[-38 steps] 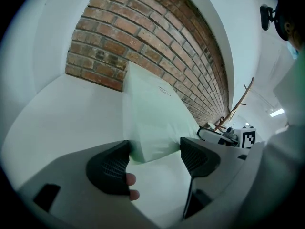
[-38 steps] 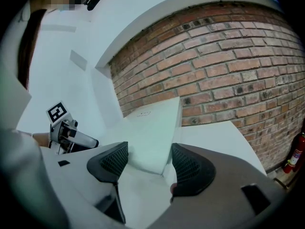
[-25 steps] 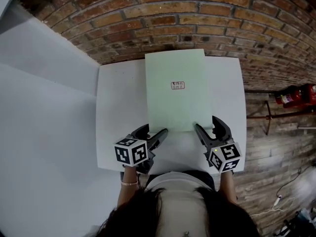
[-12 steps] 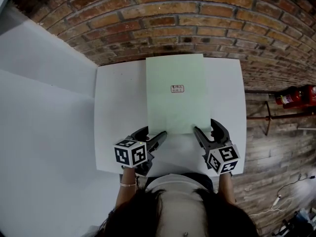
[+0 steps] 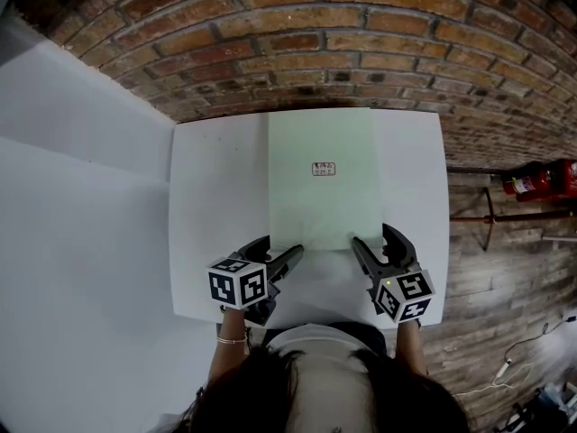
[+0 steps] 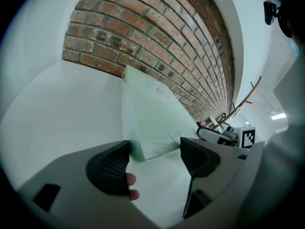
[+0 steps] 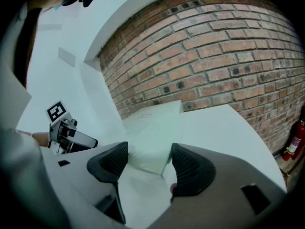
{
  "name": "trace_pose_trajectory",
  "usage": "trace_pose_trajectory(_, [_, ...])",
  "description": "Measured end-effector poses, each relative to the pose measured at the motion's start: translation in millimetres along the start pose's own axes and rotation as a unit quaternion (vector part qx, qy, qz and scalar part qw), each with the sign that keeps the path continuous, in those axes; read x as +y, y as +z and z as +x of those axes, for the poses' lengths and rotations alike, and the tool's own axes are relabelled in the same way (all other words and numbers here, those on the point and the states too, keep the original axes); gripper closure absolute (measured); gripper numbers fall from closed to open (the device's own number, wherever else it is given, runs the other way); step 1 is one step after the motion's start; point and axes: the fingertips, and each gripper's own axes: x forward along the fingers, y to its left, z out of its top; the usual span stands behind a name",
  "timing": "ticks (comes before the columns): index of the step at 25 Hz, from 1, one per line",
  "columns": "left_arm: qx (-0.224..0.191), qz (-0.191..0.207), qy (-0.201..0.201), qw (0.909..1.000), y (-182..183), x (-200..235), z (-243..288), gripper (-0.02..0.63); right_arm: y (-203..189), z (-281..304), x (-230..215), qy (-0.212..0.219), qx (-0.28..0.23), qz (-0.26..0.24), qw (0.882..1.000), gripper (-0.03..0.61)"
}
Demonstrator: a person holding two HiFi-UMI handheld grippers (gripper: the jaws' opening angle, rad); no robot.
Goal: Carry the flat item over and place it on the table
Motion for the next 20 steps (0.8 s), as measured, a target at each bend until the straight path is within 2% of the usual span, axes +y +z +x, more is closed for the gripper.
trace_pose_trajectory(20, [0.019,-0.002,0.004,0.9998,-4.4,8.7,10.0,0.265,-9.2,10.4,-6.0,-0.003,0.017,0.005,1.0,0.265])
